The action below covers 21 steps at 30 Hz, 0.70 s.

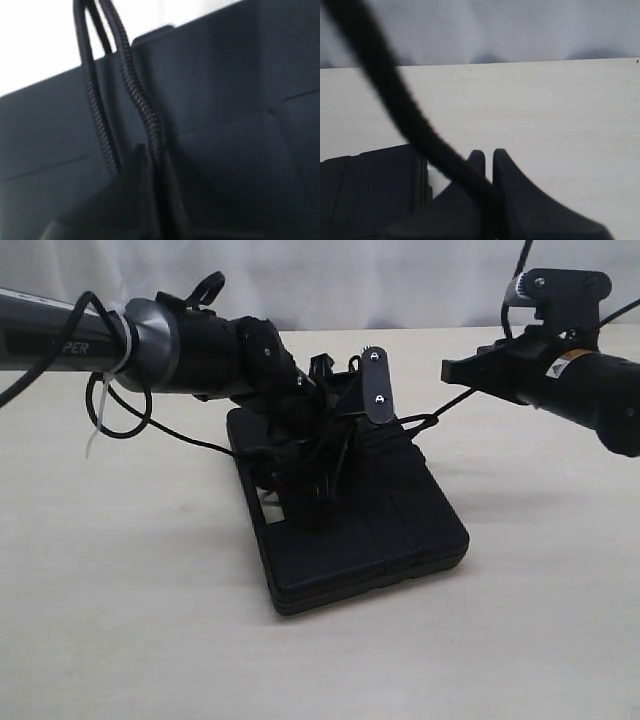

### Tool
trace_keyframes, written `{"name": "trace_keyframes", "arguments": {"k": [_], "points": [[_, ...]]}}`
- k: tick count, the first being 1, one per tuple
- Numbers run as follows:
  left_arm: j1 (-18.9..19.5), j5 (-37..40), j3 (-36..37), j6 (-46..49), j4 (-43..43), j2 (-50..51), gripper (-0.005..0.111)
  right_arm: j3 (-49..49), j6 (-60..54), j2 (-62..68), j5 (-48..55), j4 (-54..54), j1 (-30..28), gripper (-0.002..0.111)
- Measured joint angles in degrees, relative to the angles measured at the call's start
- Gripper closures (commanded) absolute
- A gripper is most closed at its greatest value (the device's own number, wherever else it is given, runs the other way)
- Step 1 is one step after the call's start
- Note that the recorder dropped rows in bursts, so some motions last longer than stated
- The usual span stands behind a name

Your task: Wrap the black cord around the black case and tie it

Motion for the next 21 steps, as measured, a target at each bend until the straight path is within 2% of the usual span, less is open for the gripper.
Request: {"name": "trace_keyframes", "arguments": {"k": [3, 8, 16, 21], "points": [[0.0, -0.89, 0.0, -5.01, 4.76, -0.13, 0.107, 0.0, 0.23, -1.07, 0.36, 0.0, -0.22, 0.104], [0.7, -0.6, 0.0, -7.56, 6.6, -0.13, 0.107, 0.89, 0.23, -1.94, 0.0, 0.0, -1.05, 0.104], [1.16, 0.82, 0.0, -8.16, 8.18, -0.47, 0.107, 2.25, 0.12, 0.52, -1.41, -0.14, -8.1, 0.104], [1.55, 1.83, 0.0, -8.54, 8.8, -0.49, 0.107, 2.3, 0.12, 5.8, -3.84, -0.14, -9.98, 0.104]]}}
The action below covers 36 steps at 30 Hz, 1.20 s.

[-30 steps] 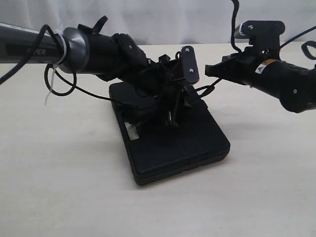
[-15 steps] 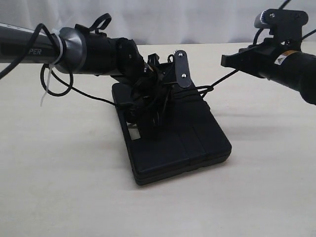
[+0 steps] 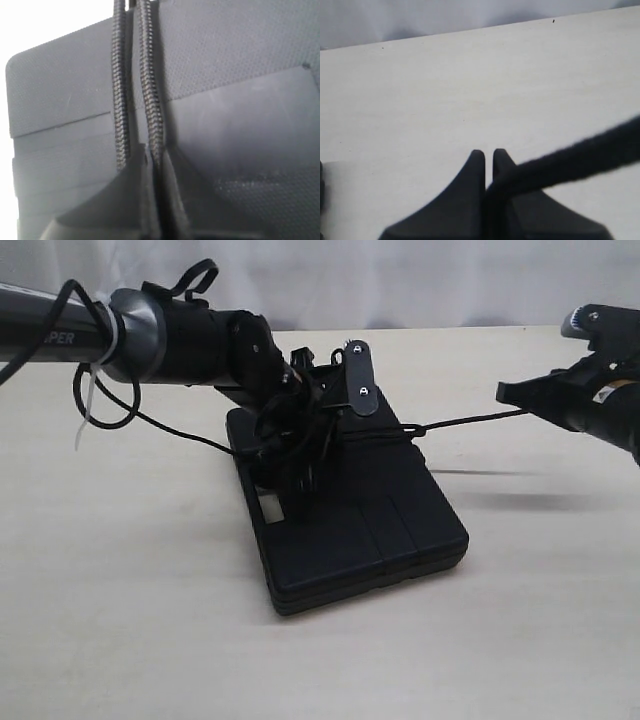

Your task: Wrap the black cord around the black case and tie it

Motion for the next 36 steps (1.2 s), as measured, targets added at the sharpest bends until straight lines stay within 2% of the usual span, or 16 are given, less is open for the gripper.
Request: {"name": "trace_keyframes", "arguments": {"k": [12, 23, 25, 28, 31, 36], "points": [[2.21, 5.03, -0.61, -0.23, -0.76, -0.1, 0.107, -0.33, -0.12, 5.75, -1.84, 0.11, -1.37, 0.104], [2.23, 5.0, -0.4, -0.23, -0.32, 0.01, 0.106, -0.52, -0.12, 7.47, -2.99, 0.24, -3.16, 0.104], [2.35, 4.89, -0.4, -0.23, -1.38, 0.01, 0.101, -0.55, -0.12, 7.47, -2.99, 0.44, -4.02, 0.104], [2.59, 4.56, -0.38, -0.23, -2.67, 0.1, 0.075, -0.55, -0.12, 7.47, -2.99, 1.56, -5.63, 0.104], [2.83, 3.32, -0.38, -0.23, -2.95, 0.1, 0.06, -0.55, -0.12, 7.47, -2.99, 1.67, -5.79, 0.104], [2.88, 3.94, -0.38, -0.46, -1.37, -0.13, 0.059, -0.55, -0.12, 7.47, -3.47, 1.88, -5.79, 0.104]]}}
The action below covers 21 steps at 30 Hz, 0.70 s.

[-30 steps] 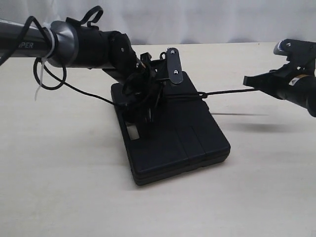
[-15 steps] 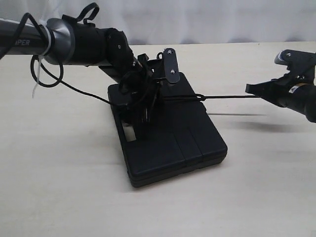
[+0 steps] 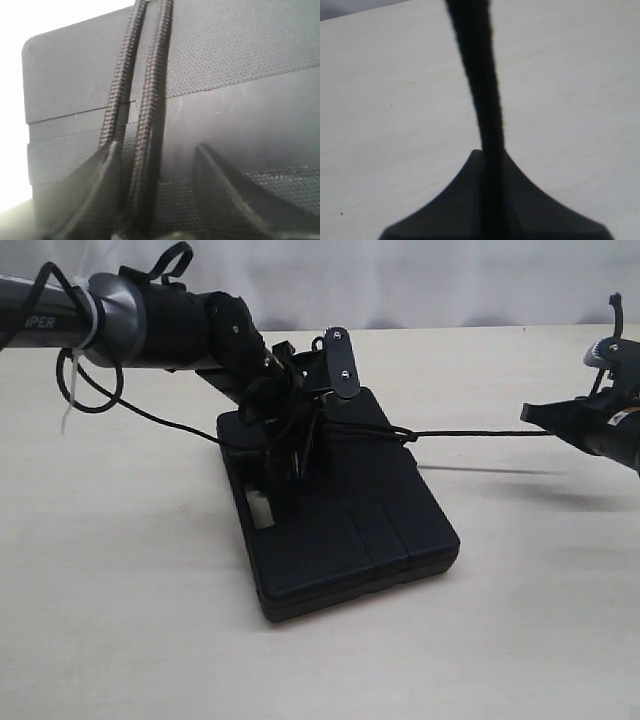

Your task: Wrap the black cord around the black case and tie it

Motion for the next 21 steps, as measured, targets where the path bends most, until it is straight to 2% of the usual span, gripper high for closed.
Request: {"name": "trace_keyframes", "arguments": {"k": [4, 8, 9, 11, 17, 19, 21], "points": [[0.0, 5.07, 0.28, 0.0, -0.65, -1.33, 0.059, 0.0, -0.9, 0.0, -0.03, 0.63, -0.1, 0.101], [0.0, 8.25, 0.65, 0.11, -0.52, -2.48, 0.059, 0.0, -2.18, 0.0, -0.91, 0.87, -0.2, 0.068], [0.09, 8.25, 0.65, 0.11, -0.52, -2.48, 0.059, 0.0, -2.18, 0.0, -0.9, 0.87, -0.2, 0.051], [0.09, 8.67, 0.65, 0.04, -0.52, -2.52, 0.059, 0.0, -2.59, 0.0, -1.23, 1.47, -0.31, 0.037], [0.09, 8.81, 0.65, 0.04, -0.52, -2.61, 0.059, 0.0, -2.59, -7.46, 4.43, 2.19, -0.39, 0.037], [0.09, 8.81, 0.65, 0.04, -0.52, -2.61, 0.059, 0.0, -2.59, -11.48, 7.85, -1.64, -0.39, 0.04], [0.09, 8.81, 0.65, 0.04, -0.52, -2.61, 0.059, -0.11, -2.59, -14.07, 10.09, -10.07, 1.12, 0.044]]}}
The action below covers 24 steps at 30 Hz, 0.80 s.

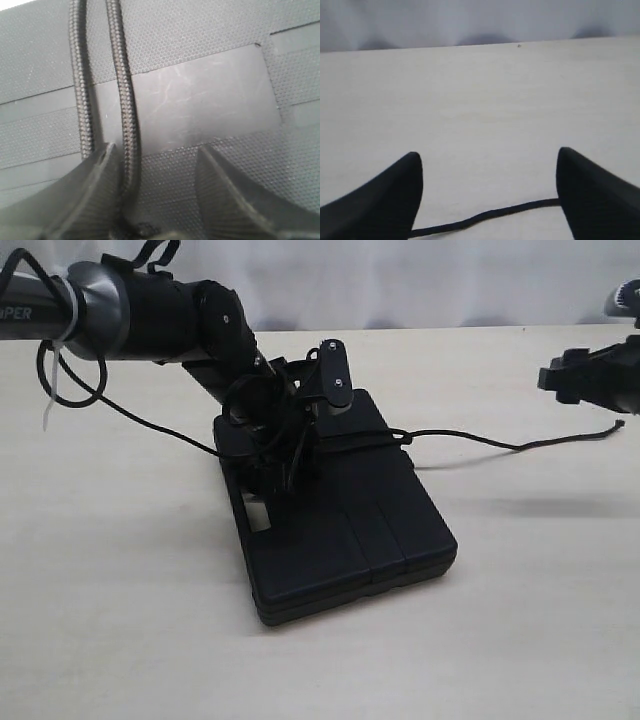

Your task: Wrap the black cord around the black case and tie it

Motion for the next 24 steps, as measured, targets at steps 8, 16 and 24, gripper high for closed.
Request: {"name": "trace_keyframes", "arguments": {"k": [8, 16, 24], "points": [[0.0, -0.12, 0.07, 0.0, -0.26, 0.0, 0.059, 0.01, -8.95, 11.44, -3.84, -19.0, 13.3, 0.06], [0.0, -0.5, 0.22, 0.0, -0.48, 0.0, 0.059, -0.12, -32.81, 17.43, -13.99, -2.48, 14.06, 0.047], [0.0, -0.64, 0.35, 0.0, -0.58, 0.0, 0.059, -0.12, -36.04, 21.38, -16.29, -3.51, 14.06, 0.079]]}}
